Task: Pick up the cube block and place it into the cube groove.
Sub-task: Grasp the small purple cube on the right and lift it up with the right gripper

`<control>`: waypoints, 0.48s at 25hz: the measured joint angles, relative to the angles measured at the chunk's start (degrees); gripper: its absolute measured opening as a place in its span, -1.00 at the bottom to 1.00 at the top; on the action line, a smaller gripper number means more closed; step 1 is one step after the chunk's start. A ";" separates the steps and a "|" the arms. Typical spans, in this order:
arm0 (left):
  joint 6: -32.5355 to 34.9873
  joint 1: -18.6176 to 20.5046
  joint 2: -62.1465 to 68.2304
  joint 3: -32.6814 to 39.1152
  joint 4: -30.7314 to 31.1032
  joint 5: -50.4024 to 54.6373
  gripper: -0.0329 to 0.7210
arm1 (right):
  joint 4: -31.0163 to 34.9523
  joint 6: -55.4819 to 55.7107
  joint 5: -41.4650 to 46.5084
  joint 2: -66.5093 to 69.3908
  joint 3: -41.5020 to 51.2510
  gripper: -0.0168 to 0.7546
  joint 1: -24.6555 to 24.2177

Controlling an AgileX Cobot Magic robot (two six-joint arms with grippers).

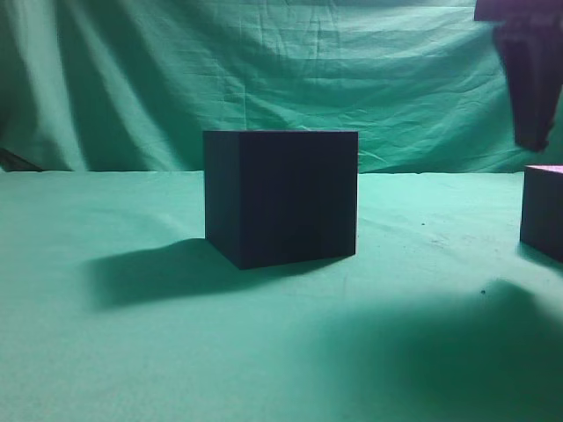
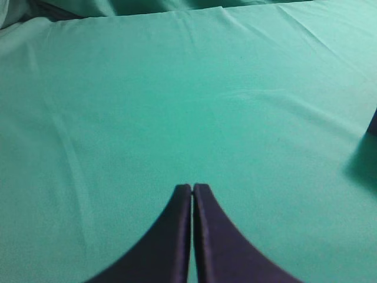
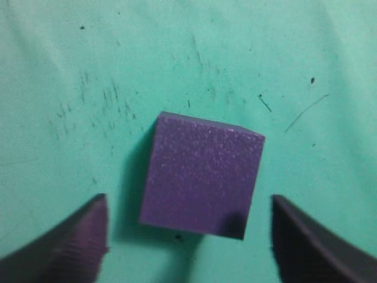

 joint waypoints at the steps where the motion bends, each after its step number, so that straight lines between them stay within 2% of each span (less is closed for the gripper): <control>1: 0.00 0.00 0.00 0.00 0.00 0.00 -0.91 | -0.13 0.14 -0.27 1.12 0.00 0.56 0.00; 2: 0.00 0.00 0.00 0.00 0.00 0.00 -0.91 | -0.26 0.29 -0.54 1.95 0.00 0.62 0.00; 9: 0.00 0.00 0.00 0.00 0.00 0.00 -0.91 | -1.02 1.87 -4.93 7.40 0.00 0.59 0.00; 10: 0.00 0.00 0.00 0.00 0.00 0.00 -0.91 | -1.06 1.96 -5.40 7.72 0.00 0.43 0.00; 12: 0.00 0.00 0.00 0.00 0.00 0.00 -0.91 | -1.59 2.10 -5.77 7.95 -0.08 0.24 0.00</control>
